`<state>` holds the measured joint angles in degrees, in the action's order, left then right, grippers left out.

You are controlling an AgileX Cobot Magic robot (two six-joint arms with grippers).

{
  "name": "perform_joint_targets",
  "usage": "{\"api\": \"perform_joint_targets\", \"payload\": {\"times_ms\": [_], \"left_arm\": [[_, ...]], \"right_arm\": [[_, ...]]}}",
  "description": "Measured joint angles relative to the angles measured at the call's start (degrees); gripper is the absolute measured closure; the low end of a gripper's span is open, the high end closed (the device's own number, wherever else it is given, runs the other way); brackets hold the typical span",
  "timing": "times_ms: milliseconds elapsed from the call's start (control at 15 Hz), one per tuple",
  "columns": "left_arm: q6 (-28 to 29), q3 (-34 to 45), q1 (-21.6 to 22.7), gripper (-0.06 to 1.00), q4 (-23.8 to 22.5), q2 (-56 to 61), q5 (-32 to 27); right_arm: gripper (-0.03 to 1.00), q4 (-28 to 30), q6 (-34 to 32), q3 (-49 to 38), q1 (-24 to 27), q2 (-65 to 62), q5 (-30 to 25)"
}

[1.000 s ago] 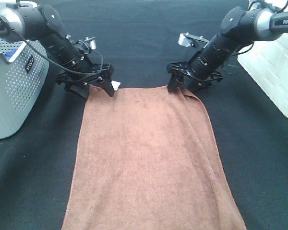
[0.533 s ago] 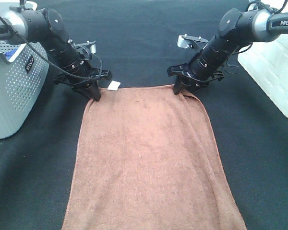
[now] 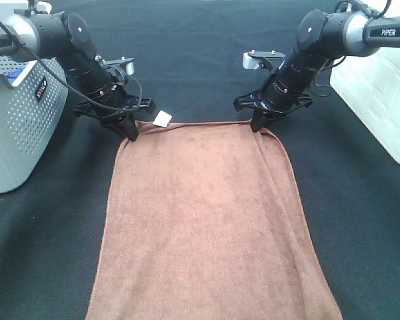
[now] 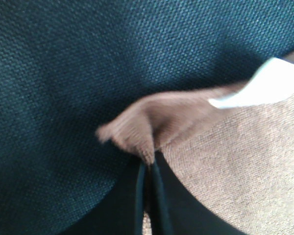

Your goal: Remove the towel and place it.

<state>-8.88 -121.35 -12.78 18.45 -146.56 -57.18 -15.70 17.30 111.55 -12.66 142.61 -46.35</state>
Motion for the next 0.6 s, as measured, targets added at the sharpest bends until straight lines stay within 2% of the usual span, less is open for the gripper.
{"api": "perform_joint_targets", "payload": {"times_ms": [267,600], "left_arm": [[0.4,-3.95,-0.52,0.94,-7.05,-0.34,0.57],[0.4,-11.23,-0.52,0.94,-9.85,-0.52,5.56]], "right_arm": [[0.95,0.46,0.06,-0.4,-0.11,-0.63,2.86],[0.95,1.83,0.52,2.81,-0.29,-0.57,14.61]]}}
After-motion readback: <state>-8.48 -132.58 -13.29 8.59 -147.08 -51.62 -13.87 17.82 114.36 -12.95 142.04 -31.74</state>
